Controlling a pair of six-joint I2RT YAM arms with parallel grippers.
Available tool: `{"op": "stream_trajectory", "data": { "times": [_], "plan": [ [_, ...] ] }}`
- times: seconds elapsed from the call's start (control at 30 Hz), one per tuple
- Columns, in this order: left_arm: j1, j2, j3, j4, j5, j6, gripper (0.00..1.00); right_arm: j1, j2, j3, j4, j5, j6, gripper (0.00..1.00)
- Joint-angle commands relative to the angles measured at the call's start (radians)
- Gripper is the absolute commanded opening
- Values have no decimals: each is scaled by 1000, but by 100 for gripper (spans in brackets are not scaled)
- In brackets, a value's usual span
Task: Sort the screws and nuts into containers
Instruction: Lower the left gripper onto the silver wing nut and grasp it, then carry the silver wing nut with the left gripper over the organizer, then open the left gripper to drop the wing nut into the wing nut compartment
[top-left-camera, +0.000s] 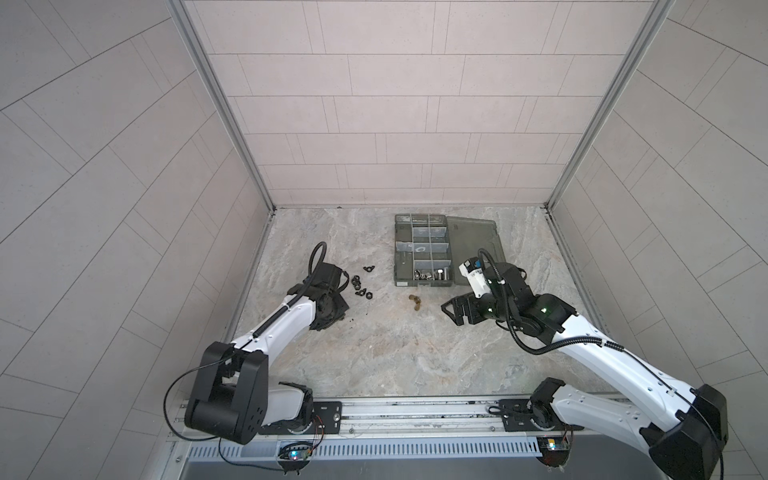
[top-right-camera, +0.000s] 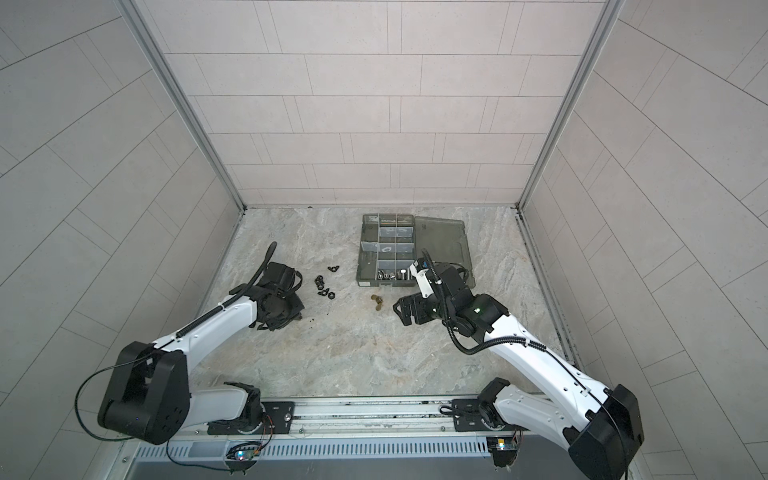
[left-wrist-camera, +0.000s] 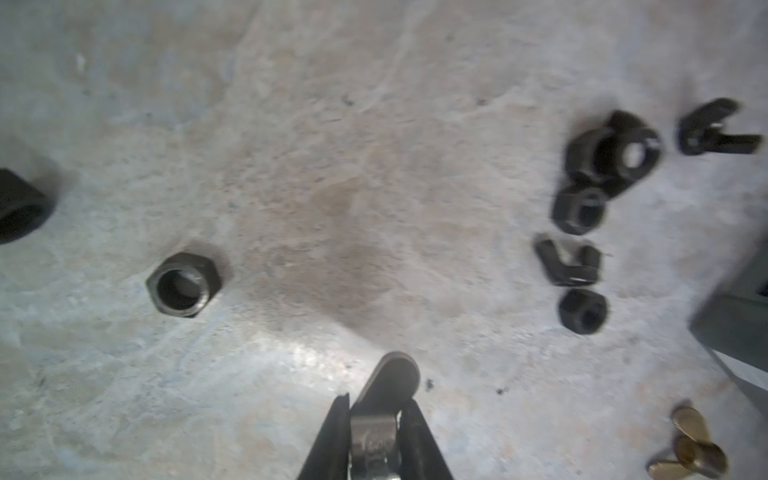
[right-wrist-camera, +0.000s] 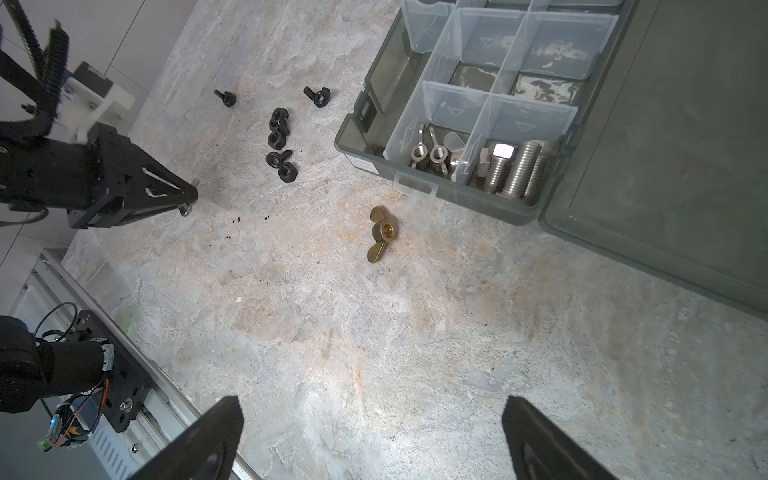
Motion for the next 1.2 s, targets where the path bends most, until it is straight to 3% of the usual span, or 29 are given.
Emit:
{"op": "stream_trajectory", "data": {
  "times": [0.0,0.33,0.6,0.83,1.17],
  "plan": [
    [-64,56,106,-48,-31,6,20,-11,-28,-13,-12,13,8,99],
    [-240,350,520,-75,-35,16,20,-63,-80,-35,-48,13,3,99],
    [-315,637,886,-136,11,52,21,-121,-112,-41,-96,13,-16,99],
    [-347,777,1034,-143,52,52,21,-181,-106,-32,-113,2,-25,99],
    [-376,889,1102,-112,111,35,21,-216,-38,11,-113,7,-34,99]
  ]
}}
